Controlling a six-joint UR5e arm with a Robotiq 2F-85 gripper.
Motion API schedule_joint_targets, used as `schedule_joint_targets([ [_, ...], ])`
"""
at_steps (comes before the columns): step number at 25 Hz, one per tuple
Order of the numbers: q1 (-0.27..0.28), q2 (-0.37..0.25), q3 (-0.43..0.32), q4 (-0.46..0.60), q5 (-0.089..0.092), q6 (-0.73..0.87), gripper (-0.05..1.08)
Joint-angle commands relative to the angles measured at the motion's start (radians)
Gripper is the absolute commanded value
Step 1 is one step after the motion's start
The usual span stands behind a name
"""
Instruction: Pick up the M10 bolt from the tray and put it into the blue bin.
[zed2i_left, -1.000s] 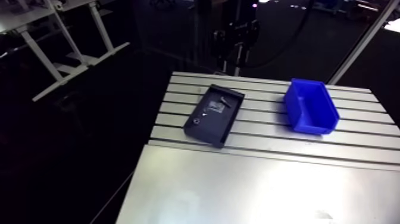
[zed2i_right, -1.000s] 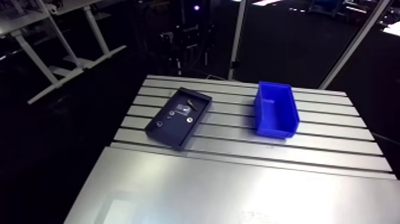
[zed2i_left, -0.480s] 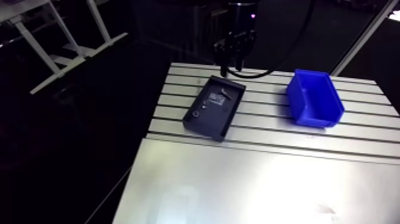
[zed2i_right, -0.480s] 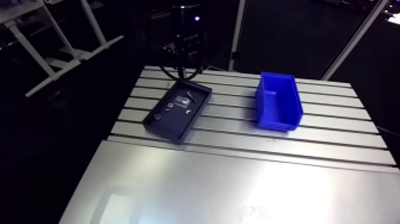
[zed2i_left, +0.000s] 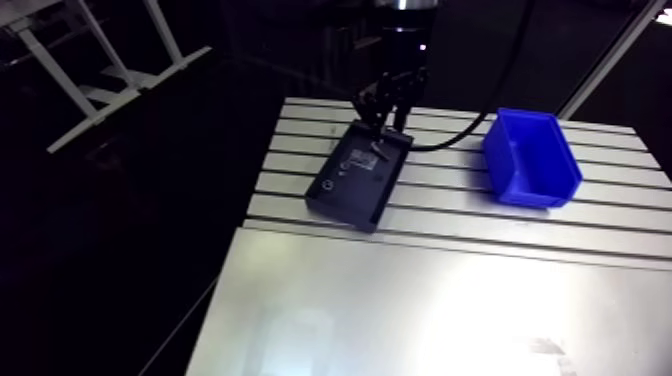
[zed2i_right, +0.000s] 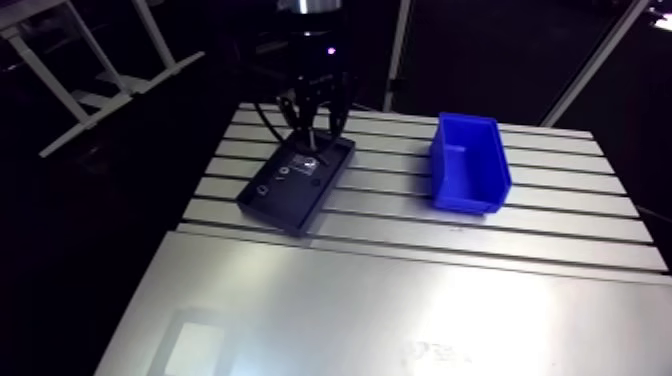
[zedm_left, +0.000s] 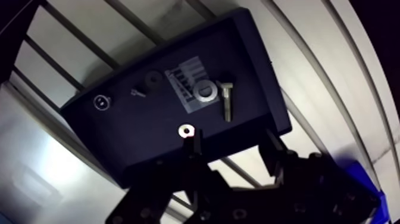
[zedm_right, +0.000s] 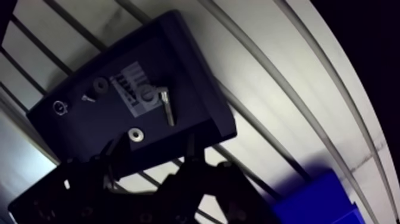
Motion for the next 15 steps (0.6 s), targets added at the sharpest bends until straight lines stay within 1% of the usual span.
schedule_joint_targets([
  [1,-0.001,0.01,0.02,-0.032,0.0,-0.022,0.43],
  [4,0.0,0.013,0.027,-0.043,0.0,-0.024,0.44],
  [7,-0.001,0.036,0.029,-0.052,0.0,-0.028,0.44],
  [15,-0.001,0.048,0.029,-0.056,0.0,-0.03,0.44],
])
